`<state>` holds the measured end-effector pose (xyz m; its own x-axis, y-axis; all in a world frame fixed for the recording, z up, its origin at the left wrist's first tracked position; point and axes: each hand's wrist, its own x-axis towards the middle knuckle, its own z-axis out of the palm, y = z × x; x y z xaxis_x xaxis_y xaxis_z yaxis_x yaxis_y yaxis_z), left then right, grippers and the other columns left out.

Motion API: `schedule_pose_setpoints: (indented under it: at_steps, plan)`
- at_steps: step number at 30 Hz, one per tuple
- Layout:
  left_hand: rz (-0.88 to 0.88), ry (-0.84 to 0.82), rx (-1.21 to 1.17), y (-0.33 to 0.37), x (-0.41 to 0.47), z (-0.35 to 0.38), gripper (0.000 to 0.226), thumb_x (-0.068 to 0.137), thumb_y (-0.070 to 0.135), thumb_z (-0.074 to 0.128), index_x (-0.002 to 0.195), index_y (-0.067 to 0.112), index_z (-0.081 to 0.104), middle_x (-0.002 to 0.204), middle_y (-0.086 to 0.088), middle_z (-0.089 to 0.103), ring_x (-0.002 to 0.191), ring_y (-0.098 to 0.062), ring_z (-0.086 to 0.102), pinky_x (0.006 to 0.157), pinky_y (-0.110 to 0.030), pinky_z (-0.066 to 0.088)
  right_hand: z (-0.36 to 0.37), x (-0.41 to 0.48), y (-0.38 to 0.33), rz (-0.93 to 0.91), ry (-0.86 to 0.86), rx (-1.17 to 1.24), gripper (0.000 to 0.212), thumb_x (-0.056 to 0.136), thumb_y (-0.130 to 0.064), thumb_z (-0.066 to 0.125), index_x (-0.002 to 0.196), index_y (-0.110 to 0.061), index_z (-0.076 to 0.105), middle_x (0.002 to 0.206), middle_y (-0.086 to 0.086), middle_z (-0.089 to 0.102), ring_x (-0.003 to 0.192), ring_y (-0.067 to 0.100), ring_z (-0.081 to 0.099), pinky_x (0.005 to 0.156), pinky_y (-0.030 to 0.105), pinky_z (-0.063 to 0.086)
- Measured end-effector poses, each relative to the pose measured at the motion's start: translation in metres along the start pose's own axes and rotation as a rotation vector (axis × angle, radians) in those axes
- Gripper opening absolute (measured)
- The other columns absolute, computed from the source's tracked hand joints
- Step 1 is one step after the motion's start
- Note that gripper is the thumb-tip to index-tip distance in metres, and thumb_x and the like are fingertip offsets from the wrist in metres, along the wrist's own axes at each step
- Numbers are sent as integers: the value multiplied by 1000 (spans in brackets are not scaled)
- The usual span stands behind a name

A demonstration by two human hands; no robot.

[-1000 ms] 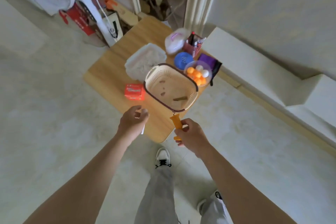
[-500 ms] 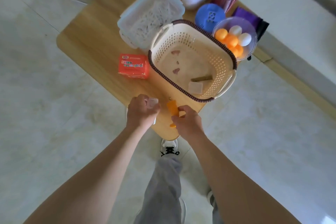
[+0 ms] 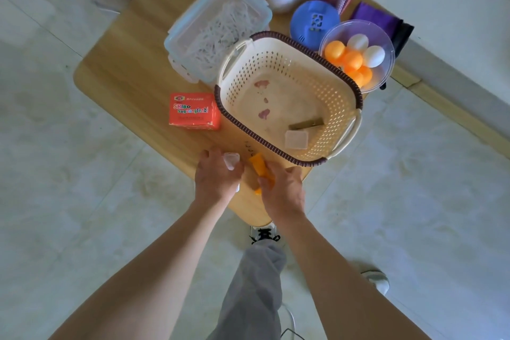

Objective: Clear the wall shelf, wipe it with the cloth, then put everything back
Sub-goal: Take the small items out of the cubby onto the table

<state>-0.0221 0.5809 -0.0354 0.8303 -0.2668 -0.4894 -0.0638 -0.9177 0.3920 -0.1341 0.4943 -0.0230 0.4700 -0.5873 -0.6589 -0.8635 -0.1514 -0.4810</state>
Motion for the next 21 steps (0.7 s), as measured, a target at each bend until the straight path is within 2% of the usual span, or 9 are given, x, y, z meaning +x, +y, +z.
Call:
schedule_pose_setpoints:
  at_steps: [4, 7, 10, 13, 21]
  plan:
    - [22, 12, 21, -2, 2, 1, 45, 84, 40, 73, 110, 8, 56, 109, -11, 55, 99, -31, 56, 80, -38, 45, 1, 0, 2, -31, 7, -44, 45, 99, -33, 58, 143, -34, 48, 137, 10, 36, 119, 29, 53, 101, 40, 45]
    - [45, -2, 23, -4, 3, 0, 47, 83, 41, 75, 111, 9, 56, 109, -10, 56, 100, -29, 54, 78, -35, 42, 0, 0, 3, -37, 5, -58, 46, 100, -35, 57, 145, -33, 46, 141, 10, 33, 123, 29, 51, 101, 39, 45]
    - [67, -19, 50, -3, 1, -5, 47, 84, 39, 76, 114, 9, 55, 111, -8, 54, 101, -26, 52, 78, -31, 39, -1, -2, 5, -54, 11, -33, 46, 99, -37, 57, 144, -33, 46, 139, 9, 33, 119, 29, 53, 98, 38, 47]
    - [71, -15, 57, 0, -7, -17, 43, 86, 34, 74, 116, 10, 54, 111, -5, 51, 94, -21, 49, 78, -31, 39, -7, -9, 8, -66, 4, -11, 39, 99, -35, 57, 137, -31, 50, 137, 7, 33, 115, 30, 55, 95, 39, 48]
    - [152, 6, 55, 27, -45, -62, 33, 85, 31, 73, 108, 14, 58, 103, -1, 51, 93, -22, 57, 76, -36, 49, -57, -61, 23, -28, 4, 96, 35, 100, -35, 53, 135, -32, 54, 129, 1, 46, 112, 20, 58, 93, 29, 47]
